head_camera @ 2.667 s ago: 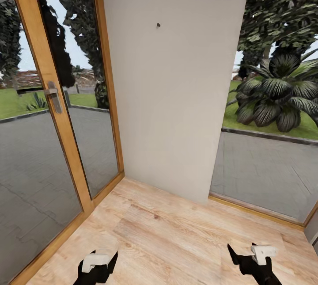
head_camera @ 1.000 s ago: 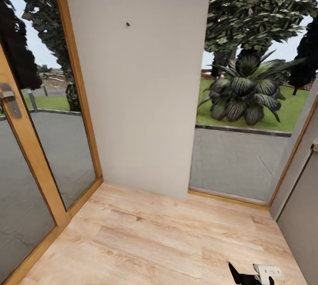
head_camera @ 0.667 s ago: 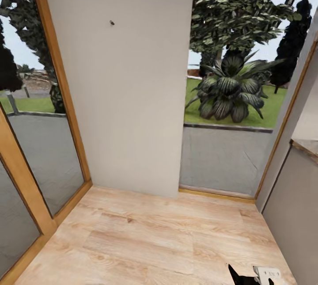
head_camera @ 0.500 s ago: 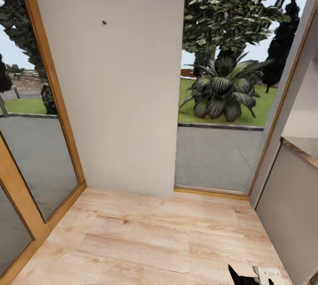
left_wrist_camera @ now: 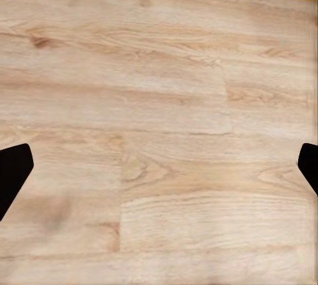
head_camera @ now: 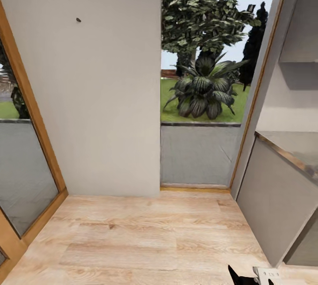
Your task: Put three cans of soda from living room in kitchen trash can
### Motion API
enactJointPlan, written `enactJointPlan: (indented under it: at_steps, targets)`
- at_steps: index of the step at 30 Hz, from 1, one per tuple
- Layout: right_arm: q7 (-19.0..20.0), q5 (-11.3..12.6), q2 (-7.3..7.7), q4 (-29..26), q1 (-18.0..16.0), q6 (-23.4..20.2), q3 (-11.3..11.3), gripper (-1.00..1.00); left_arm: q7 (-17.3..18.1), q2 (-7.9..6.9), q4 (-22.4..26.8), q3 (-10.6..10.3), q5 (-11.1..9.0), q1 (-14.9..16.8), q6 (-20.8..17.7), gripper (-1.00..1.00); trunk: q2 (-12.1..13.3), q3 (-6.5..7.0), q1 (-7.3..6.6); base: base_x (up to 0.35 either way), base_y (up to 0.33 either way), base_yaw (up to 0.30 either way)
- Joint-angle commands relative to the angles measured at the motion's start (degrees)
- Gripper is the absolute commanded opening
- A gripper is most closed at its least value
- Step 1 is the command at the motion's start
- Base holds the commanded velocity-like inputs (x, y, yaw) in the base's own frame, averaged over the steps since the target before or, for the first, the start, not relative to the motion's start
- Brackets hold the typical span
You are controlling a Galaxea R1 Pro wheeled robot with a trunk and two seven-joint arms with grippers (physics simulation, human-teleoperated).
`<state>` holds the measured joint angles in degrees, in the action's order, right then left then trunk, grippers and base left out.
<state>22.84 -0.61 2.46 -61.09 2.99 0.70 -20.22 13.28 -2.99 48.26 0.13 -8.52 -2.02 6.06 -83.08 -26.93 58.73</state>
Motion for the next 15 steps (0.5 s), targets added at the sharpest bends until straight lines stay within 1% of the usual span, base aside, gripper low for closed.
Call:
enactJointPlan:
  at_steps: [1, 15]
  targets:
    - [0.00, 0.00, 0.00, 0.00, 0.00, 0.00, 0.00, 1.00, 0.00, 0.00, 0.00, 0.00, 0.00, 0.00, 0.00, 1.00, 0.00, 0.00, 0.00, 0.000, 0.000, -0.252]
    - [0.02, 0.03, 0.00, 0.11, 0.00, 0.00, 0.00, 1.00, -0.06, 0.02, -0.78, -0.04, 0.08, 0.08, -0.08, 1.00, 0.00, 0.00, 0.00, 0.000, 0.000, -0.252]
